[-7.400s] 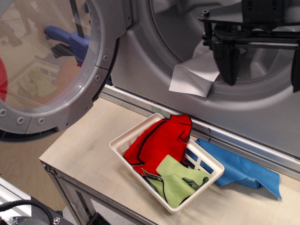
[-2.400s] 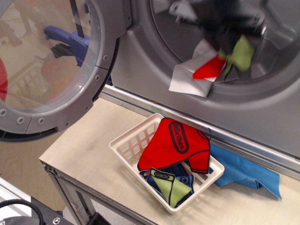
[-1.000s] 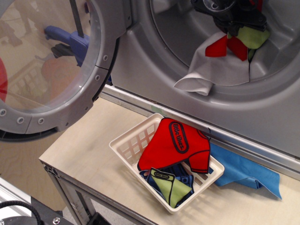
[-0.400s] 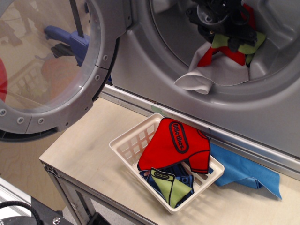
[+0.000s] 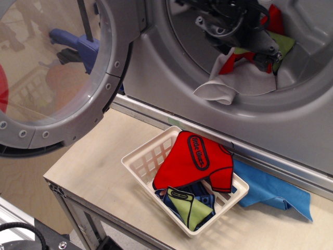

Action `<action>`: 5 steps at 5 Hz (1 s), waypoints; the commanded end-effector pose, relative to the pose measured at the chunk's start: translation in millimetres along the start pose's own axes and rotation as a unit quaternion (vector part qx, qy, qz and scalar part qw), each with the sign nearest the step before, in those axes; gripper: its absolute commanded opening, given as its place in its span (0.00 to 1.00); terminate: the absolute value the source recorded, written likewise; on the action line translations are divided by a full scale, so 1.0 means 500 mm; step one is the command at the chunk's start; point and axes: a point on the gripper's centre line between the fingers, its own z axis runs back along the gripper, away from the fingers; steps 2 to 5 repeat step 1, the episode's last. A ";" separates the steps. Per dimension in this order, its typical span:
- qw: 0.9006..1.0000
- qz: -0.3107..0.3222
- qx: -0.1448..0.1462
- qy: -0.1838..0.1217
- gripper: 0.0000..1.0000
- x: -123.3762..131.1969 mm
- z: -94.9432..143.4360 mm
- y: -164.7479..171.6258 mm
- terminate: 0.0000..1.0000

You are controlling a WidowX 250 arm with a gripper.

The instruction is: Put clothes in laundry machine

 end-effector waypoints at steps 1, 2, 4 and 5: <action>0.999 0.015 -0.036 0.021 1.00 -0.015 0.118 -0.005 1.00; 0.999 0.015 -0.036 0.021 1.00 -0.015 0.118 -0.005 1.00; 0.999 0.015 -0.036 0.021 1.00 -0.015 0.118 -0.005 1.00; 0.999 0.015 -0.036 0.021 1.00 -0.015 0.118 -0.005 1.00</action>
